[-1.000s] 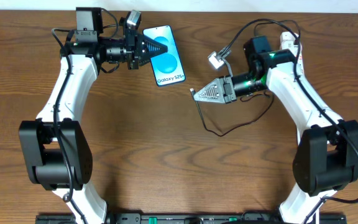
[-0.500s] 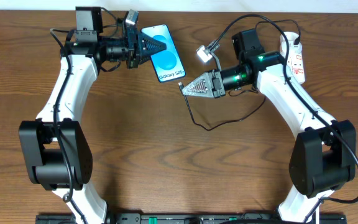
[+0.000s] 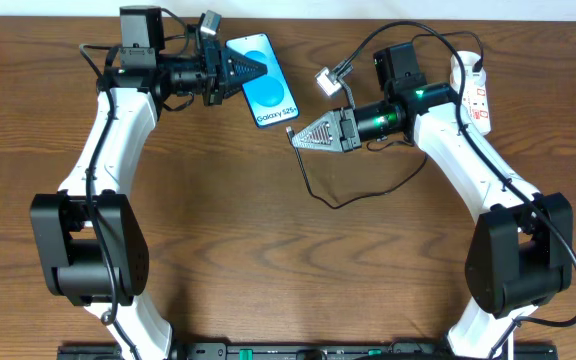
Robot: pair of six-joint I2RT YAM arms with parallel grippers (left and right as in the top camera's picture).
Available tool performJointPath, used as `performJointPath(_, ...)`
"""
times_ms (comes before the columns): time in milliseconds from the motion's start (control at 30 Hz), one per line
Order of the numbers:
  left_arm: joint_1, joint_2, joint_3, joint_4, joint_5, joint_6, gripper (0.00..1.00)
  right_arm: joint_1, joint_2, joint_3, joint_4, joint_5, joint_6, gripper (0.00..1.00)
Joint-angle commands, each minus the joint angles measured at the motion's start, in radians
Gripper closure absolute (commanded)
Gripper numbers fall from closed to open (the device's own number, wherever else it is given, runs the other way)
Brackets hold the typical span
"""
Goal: Plug charger to phone and switch on socket
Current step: 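Move the right gripper's plug toward the phone's bottom port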
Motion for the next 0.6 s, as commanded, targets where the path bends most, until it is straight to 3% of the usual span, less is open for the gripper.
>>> performJointPath(0,0.006,-0.002,0.002,0.010,0.002,-0.038,0.93,0.017,0.000,0.002,0.007,-0.033,0.028,0.99)
performJointPath(567,0.003,-0.002,0.002,0.067,-0.011,-0.051,0.93,0.018,0.001,0.002,0.072,-0.032,0.085,0.99)
